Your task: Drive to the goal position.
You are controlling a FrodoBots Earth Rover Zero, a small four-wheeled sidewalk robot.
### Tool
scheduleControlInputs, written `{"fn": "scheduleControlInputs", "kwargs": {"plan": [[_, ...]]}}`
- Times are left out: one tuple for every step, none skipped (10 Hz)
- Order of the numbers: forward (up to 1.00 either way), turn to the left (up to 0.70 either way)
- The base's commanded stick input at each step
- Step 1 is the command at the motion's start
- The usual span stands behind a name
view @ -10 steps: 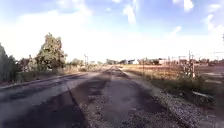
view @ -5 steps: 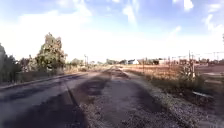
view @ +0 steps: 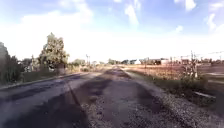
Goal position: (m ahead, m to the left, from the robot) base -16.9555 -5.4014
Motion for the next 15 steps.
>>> {"fn": "scheduleControlInputs", "kwargs": {"plan": [[0.00,1.00],[0.00,1.00],[0.00,1.00],[0.00,1.00],[0.00,1.00],[0.00,1.00],[0.00,1.00],[0.00,1.00],[0.00,1.00],[0.00,1.00],[0.00,1.00],[0.00,1.00],[0.00,1.00],[0.00,1.00],[0.00,1.00]]}}
